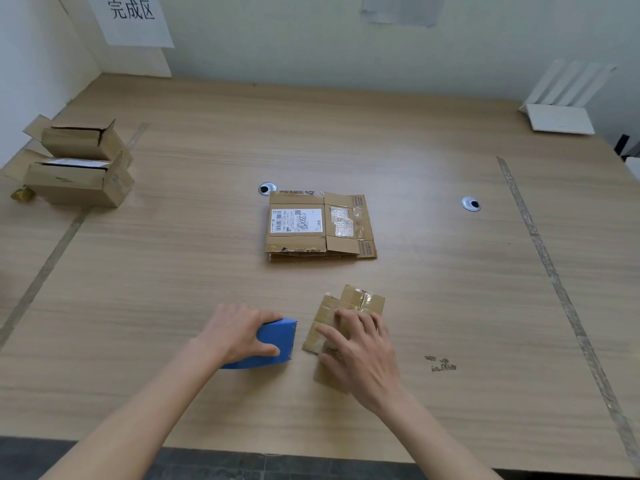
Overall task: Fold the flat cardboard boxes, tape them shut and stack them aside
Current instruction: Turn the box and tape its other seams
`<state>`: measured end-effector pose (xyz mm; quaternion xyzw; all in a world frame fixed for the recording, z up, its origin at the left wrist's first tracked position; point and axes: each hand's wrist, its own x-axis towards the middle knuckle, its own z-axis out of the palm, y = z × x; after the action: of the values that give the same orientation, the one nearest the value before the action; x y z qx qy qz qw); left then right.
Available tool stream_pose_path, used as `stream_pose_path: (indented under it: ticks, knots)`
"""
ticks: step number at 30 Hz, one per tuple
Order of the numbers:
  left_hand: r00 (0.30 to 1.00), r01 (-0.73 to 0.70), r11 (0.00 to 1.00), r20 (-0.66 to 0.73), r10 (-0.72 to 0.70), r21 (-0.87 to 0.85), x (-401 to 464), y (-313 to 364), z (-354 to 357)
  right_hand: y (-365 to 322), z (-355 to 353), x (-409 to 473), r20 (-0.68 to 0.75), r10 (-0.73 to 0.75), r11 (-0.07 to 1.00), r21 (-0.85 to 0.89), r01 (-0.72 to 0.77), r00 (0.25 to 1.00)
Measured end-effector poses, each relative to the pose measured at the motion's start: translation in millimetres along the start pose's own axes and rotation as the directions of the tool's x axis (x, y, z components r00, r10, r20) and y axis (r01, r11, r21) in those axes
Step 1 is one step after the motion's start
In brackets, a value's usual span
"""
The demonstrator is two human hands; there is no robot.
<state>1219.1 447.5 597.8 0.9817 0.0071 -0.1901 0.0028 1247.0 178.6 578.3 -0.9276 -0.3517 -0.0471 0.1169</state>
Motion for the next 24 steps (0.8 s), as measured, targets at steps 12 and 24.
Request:
stream_pose_path:
  ticks: [12,24]
  knots:
    - [1.000,-0.023,1.000,-0.009,0.023,0.006,1,-1,2,-27,17,2,-0.098,0.220,0.974,0.072,-0.213,0.971]
    - [1.000,-0.022,1.000,-0.007,0.022,0.009,4,-2,4,-47,32,16,-0.102,0.438,0.898,0.089,-0.430,0.893]
